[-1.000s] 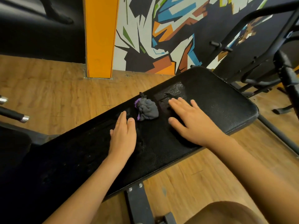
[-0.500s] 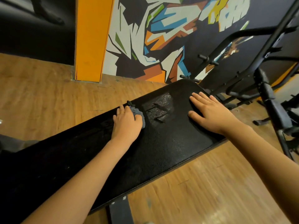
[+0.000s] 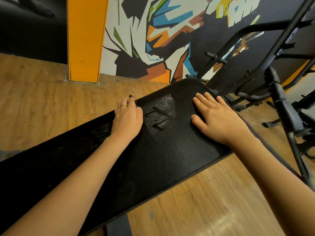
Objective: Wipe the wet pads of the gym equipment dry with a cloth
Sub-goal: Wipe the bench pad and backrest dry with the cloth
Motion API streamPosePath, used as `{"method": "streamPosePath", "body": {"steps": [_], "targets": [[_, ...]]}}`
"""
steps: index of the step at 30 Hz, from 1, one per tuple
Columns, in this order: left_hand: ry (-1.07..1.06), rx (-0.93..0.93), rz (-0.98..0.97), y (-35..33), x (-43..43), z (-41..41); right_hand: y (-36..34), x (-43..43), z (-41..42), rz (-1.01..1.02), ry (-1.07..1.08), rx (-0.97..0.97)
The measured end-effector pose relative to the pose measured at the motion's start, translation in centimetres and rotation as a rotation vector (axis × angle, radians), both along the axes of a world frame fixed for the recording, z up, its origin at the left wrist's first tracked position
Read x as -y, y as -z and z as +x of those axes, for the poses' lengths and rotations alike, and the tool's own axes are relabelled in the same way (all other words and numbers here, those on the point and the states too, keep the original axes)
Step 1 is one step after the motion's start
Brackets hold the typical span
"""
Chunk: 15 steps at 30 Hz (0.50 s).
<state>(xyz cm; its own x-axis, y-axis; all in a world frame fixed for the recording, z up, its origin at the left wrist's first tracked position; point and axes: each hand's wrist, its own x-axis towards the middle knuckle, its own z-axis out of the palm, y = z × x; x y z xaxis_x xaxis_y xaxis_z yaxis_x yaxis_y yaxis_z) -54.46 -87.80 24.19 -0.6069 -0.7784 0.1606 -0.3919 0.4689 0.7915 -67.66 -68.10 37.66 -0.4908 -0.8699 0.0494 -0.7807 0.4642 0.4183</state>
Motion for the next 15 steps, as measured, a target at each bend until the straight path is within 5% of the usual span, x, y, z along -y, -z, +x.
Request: {"method": "streamPosePath", "body": {"steps": [9,15], "targets": [[0.005,0.01,0.099,0.1,-7.3,4.5,0.2,-0.1,-0.2,-0.031,-0.025,-0.011],[0.081,0.021,-0.006,-0.5,-2.0,0.8,0.0,0.0,-0.1,-0.043,-0.025,-0.003]]}}
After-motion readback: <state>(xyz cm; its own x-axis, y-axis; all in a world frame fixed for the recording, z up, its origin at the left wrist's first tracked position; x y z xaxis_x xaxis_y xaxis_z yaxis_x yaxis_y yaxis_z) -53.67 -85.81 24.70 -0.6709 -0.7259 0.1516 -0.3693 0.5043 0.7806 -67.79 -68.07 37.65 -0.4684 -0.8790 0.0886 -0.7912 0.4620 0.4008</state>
